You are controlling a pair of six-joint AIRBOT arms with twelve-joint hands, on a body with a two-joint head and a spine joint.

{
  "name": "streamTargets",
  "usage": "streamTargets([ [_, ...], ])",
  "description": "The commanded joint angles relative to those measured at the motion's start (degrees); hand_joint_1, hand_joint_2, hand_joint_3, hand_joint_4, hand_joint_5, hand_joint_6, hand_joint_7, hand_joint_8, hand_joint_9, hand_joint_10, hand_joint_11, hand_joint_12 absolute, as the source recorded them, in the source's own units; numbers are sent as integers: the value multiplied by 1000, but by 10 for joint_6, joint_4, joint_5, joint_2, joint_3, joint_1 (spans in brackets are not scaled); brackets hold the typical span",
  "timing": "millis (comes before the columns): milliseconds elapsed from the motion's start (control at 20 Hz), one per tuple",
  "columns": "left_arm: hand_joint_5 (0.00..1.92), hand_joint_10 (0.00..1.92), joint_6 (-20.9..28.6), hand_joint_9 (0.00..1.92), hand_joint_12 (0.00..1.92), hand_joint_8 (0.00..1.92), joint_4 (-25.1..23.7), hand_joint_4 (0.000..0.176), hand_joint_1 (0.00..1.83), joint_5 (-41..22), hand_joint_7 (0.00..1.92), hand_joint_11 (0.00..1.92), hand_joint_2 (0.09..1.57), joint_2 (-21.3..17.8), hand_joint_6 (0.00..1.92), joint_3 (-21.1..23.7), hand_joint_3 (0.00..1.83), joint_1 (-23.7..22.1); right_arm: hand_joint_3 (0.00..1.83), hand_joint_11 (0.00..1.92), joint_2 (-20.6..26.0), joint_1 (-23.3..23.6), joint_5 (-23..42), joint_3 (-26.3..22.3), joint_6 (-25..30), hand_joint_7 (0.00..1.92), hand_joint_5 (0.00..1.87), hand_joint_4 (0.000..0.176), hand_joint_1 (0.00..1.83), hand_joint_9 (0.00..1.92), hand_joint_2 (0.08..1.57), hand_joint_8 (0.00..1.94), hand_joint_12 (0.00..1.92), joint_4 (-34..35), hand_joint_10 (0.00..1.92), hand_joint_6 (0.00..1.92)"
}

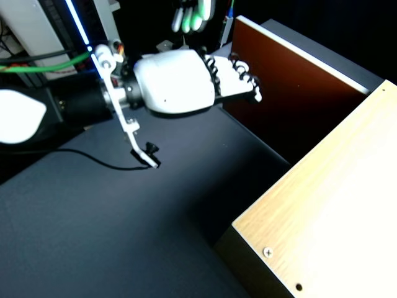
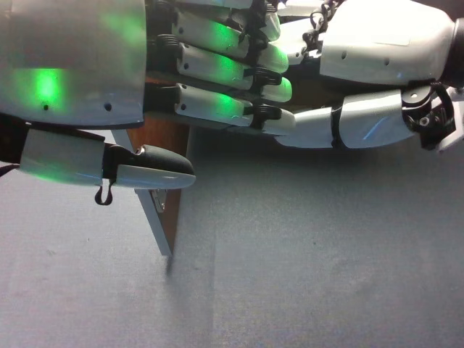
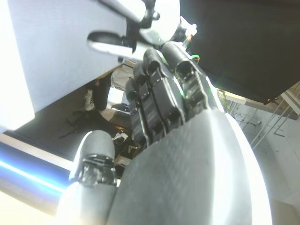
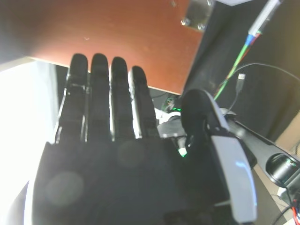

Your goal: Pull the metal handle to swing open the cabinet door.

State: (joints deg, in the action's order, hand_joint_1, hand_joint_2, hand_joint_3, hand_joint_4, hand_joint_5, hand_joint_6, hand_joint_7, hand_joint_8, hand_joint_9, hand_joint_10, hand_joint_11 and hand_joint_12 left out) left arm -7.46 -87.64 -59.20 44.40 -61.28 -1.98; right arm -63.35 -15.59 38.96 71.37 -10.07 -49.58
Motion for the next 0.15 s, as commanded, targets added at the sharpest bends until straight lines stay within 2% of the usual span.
streamTargets([
  [0,428,2,-3,462,905,2,55,0,0,-13,480,64,1571,-4,2,2,51,-6,38,0,2,9,51,-4,3,301,259,0,0,283,1571,0,736,31,0,0],
  [100,433,5,-3,471,906,5,55,0,0,-13,488,70,1571,-4,4,2,53,-6,40,0,2,9,51,-4,3,301,258,0,0,284,1571,0,734,29,1,0],
])
